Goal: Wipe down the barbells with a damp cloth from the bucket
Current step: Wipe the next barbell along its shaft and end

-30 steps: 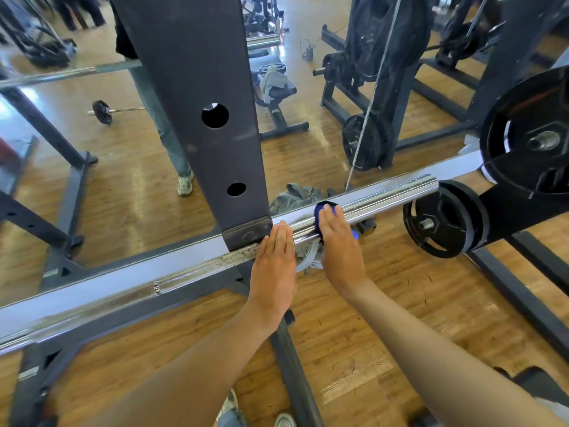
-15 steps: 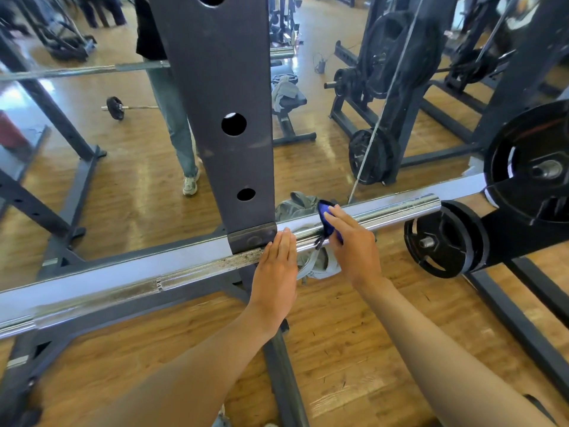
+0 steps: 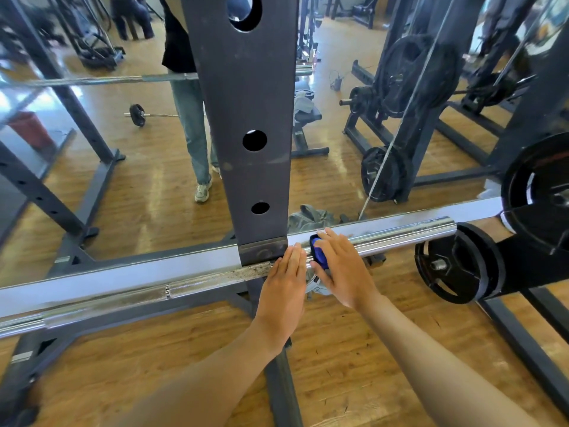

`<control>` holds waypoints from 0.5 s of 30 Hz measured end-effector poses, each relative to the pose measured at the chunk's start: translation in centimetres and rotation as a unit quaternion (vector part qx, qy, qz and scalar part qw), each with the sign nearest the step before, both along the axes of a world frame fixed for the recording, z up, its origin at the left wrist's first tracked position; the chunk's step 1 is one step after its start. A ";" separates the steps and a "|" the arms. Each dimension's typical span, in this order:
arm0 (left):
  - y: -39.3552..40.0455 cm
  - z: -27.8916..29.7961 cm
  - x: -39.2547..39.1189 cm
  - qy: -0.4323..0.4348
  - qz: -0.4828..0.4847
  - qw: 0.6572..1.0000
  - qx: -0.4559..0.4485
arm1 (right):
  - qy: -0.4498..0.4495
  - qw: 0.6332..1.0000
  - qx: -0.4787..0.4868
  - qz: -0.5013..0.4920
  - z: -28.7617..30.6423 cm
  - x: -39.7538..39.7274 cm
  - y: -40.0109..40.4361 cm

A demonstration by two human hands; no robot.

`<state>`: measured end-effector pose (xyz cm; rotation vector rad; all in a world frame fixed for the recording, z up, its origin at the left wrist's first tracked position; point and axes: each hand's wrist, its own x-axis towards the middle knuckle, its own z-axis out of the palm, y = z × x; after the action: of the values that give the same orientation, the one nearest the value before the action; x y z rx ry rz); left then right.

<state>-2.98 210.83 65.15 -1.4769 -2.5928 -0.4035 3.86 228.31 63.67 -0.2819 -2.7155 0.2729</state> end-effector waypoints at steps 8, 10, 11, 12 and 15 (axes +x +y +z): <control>-0.1 0.0 -0.2 0.007 0.003 1.000 -0.013 | 0.023 1.000 0.002 0.014 -0.1 -0.1 0.5; -0.1 0.1 -0.3 0.008 -0.012 1.000 -0.007 | 0.029 0.999 -0.022 -0.013 0.0 -0.1 -0.3; -0.1 0.1 -0.3 0.003 -0.015 1.000 -0.003 | 0.029 0.999 -0.036 -0.026 -0.2 0.0 -1.0; -0.1 0.1 -0.2 0.000 -0.012 1.000 0.003 | 0.028 0.999 -0.037 -0.023 -0.4 0.0 -1.7; -0.1 0.2 -0.2 -0.004 -0.009 1.000 0.012 | 0.026 1.000 0.007 0.015 -0.5 0.0 -2.0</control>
<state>-3.19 210.75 65.30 -1.4942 -2.5728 -0.4424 3.89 226.33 63.20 -0.2283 -2.6714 0.2670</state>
